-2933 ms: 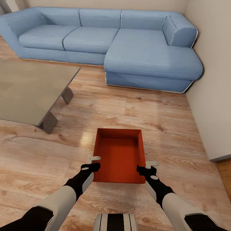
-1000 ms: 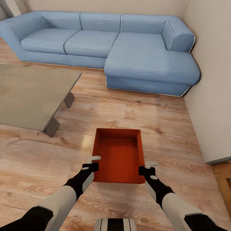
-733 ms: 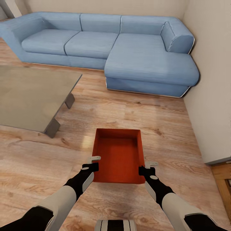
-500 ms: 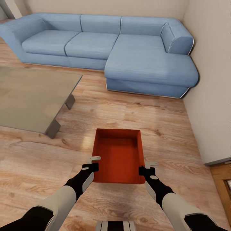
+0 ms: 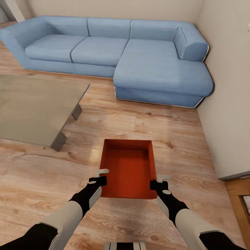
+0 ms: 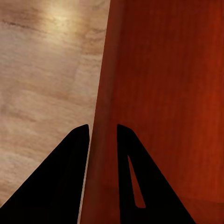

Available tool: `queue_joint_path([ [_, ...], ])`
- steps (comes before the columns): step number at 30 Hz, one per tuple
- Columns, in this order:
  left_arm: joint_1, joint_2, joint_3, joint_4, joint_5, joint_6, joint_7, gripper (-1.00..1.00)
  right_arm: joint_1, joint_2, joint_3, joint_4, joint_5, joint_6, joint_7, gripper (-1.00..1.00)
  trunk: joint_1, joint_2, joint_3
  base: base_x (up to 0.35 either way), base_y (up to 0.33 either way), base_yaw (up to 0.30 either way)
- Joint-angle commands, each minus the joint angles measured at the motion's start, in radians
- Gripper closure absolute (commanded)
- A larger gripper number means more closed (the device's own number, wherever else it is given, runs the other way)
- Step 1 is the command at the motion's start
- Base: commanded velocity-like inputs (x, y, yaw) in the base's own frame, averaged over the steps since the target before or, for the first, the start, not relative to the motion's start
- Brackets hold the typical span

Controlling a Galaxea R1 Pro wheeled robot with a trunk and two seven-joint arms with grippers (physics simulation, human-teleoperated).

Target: Move the two storage containers from the living room to the garage. In the garage, place one container on the floor and stack the other container on top of it (either order is fine).

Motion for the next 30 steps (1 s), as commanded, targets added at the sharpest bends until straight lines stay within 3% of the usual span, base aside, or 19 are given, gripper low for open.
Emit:
queue_joint_path([
  [1,0.0,0.003,-0.004,-0.003,-0.007,0.007,0.015,1.0,-0.001,-0.002,-0.001,0.002,-0.008,-0.005,-0.008,1.0,-0.004,0.007,0.003,0.0,0.0,0.0],
  [30,0.0,0.005,-0.002,-0.003,-0.007,0.007,0.015,1.0,-0.001,-0.002,-0.002,0.002,-0.008,-0.002,-0.008,1.0,-0.115,0.21,0.094,0.0,0.0,0.0],
])
